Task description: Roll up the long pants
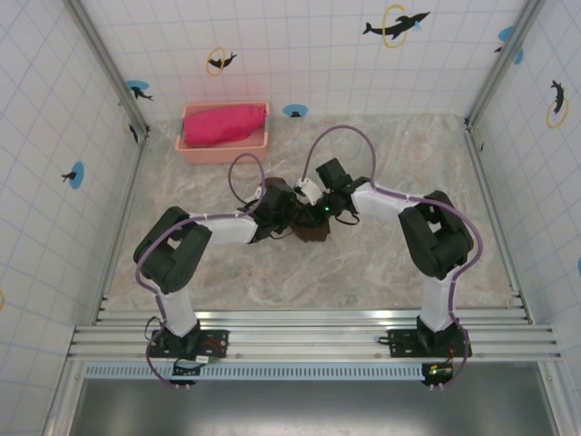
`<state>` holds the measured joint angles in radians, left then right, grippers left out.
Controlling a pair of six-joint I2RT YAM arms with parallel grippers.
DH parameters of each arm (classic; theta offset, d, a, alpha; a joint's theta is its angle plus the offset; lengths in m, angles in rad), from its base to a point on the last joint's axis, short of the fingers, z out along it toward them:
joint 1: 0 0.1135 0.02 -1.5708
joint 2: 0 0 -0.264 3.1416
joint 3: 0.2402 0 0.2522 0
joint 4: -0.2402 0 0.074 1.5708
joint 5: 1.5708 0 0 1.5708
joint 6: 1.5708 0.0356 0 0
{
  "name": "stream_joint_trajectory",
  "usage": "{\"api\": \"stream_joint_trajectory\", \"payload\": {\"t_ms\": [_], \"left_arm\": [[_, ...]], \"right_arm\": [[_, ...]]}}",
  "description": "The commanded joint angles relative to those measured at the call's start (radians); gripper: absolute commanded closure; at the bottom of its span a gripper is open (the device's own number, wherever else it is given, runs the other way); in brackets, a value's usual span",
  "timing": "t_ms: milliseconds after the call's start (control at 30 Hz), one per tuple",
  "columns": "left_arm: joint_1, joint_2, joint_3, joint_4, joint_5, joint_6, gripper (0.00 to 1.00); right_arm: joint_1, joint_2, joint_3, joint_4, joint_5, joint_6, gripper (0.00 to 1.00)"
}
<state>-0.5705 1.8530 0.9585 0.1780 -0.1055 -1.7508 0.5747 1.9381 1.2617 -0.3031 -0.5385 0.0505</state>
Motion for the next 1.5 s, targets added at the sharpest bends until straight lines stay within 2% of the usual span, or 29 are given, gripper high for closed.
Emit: {"api": "stream_joint_trajectory", "payload": {"t_ms": [0,33,167,233,367,400,433,533,667,733,833,933,1033,1267,1467], "left_arm": [[-0.013,0.168,-0.047,-0.273,0.024,0.006,1.00],[-0.017,0.172,-0.018,-0.339,0.019,0.009,1.00],[-0.016,0.156,0.015,-0.457,0.014,0.030,1.00],[-0.017,0.138,0.036,-0.505,0.007,0.061,1.00],[-0.013,0.091,0.066,-0.469,0.006,0.127,1.00],[-0.013,0.075,0.083,-0.439,0.002,0.149,1.00],[-0.009,0.060,0.084,-0.341,0.007,0.190,1.00],[0.004,0.006,0.073,-0.025,0.030,0.254,1.00],[0.050,-0.021,0.150,0.314,0.100,0.321,1.00],[0.101,0.009,0.223,0.563,0.163,0.338,1.00],[0.146,0.040,0.333,0.739,0.157,0.322,1.00],[0.208,0.069,0.457,0.809,0.183,0.318,1.00],[0.285,0.065,0.530,0.770,0.220,0.341,1.00],[0.487,0.068,0.518,0.754,0.212,0.329,1.00],[0.581,0.184,0.568,0.784,0.225,0.280,1.00]], "right_arm": [[-0.025,0.039,-0.048,-0.307,-0.142,0.043,0.99],[-0.036,0.024,-0.041,-0.322,-0.130,0.043,0.90],[-0.130,-0.106,-0.064,-0.302,-0.024,0.077,0.15],[-0.209,-0.196,-0.088,-0.260,0.037,0.117,0.00],[-0.337,-0.314,-0.105,-0.244,0.155,0.148,0.02],[-0.357,-0.326,-0.105,-0.251,0.231,0.158,0.02],[-0.369,-0.328,-0.106,-0.262,0.308,0.164,0.02],[-0.395,-0.290,-0.101,-0.281,0.400,0.197,0.01],[-0.397,-0.262,-0.125,-0.256,0.434,0.231,0.02],[-0.397,-0.247,-0.135,-0.250,0.453,0.237,0.02],[-0.397,-0.241,-0.151,-0.244,0.463,0.240,0.01],[-0.395,-0.239,-0.167,-0.237,0.483,0.235,0.01],[-0.395,-0.231,-0.178,-0.235,0.510,0.224,0.01],[-0.395,-0.220,-0.187,-0.245,0.537,0.208,0.01],[-0.385,-0.201,-0.182,-0.258,0.562,0.198,0.01]]}}
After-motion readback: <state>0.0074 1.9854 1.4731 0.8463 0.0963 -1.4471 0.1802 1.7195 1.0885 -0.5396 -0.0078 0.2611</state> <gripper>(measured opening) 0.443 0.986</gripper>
